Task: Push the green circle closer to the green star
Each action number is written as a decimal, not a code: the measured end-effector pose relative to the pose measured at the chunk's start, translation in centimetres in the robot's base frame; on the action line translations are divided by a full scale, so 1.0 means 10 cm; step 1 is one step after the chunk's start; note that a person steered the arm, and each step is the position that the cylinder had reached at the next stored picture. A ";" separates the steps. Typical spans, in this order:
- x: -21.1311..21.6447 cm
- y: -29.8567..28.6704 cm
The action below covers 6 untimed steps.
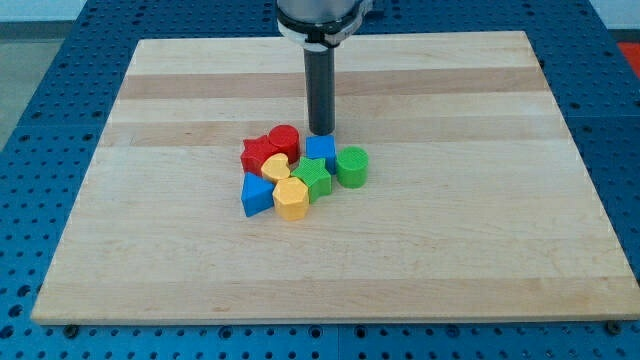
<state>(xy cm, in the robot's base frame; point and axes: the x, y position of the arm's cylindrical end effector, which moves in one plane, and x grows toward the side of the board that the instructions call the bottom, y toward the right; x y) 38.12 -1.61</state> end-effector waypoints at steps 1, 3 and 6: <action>0.01 0.18; 0.46 0.31; 0.52 0.28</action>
<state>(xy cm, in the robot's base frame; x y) 43.35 1.17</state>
